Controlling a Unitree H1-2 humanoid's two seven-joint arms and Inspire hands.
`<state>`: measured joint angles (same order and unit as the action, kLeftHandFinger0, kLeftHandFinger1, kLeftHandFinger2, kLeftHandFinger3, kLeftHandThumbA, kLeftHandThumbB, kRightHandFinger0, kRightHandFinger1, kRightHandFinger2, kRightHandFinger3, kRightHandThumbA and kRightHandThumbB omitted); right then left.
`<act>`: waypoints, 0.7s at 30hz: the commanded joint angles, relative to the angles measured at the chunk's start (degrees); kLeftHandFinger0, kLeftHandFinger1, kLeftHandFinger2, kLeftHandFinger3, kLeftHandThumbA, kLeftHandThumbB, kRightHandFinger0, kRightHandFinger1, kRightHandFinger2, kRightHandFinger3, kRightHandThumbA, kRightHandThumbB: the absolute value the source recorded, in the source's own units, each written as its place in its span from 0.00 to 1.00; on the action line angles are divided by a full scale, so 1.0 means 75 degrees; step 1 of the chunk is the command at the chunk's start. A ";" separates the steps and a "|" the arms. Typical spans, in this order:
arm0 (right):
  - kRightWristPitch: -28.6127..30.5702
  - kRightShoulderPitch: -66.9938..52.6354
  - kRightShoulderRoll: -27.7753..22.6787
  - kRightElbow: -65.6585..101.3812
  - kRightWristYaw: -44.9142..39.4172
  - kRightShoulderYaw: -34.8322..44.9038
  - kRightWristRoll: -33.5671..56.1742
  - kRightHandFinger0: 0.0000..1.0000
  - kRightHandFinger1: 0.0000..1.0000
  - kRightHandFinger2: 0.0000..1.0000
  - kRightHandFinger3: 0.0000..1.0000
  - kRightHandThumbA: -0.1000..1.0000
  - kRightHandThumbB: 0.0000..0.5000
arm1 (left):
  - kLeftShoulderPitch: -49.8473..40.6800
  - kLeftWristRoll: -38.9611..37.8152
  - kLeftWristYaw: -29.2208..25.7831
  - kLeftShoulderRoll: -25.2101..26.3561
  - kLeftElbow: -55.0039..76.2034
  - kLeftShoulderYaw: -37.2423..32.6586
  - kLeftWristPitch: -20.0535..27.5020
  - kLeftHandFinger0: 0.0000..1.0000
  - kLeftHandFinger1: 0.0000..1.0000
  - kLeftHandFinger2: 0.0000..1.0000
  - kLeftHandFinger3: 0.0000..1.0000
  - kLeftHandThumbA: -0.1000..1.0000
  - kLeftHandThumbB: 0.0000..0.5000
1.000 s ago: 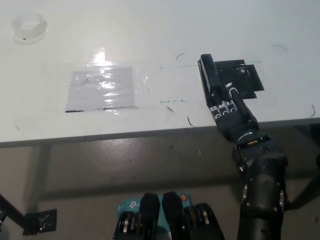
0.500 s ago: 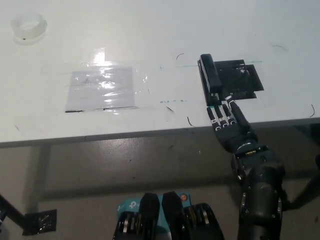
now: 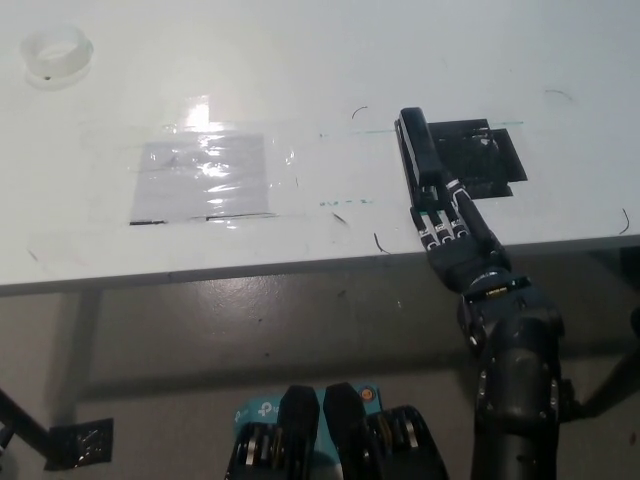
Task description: A stapler is kept infront of the robot on the black mark on the desk and the robot uses its right hand to lift the top of the stapler to open it
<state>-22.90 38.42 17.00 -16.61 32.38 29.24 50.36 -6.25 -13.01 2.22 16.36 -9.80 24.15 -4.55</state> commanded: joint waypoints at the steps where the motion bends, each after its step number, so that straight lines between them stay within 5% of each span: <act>1: 0.0168 0.0545 -0.0014 0.0091 -0.0154 -0.0034 0.0130 0.83 0.88 0.95 1.00 1.00 0.00 | -0.0122 -0.0052 -0.0030 0.0062 0.0172 0.0038 0.0146 0.44 0.50 0.66 0.84 1.00 0.40; 4: 0.0117 0.0677 -0.0060 0.0127 -0.0116 -0.0090 0.0075 0.75 0.81 0.88 1.00 1.00 0.00 | -0.0173 -0.0033 -0.0029 0.0041 0.0203 0.0014 0.0154 0.45 0.51 0.66 0.84 1.00 0.42; 21: -0.0153 0.1123 0.0207 0.0585 0.0172 -0.0434 0.0088 0.71 0.76 0.81 0.98 0.98 0.00 | -0.0410 -0.0123 0.0029 -0.0057 0.0178 0.0073 0.0204 0.44 0.50 0.66 0.83 1.00 0.42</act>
<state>-23.16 41.39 17.01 -15.48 33.70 27.75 50.11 -8.63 -13.12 2.24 15.08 -9.67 24.21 -4.54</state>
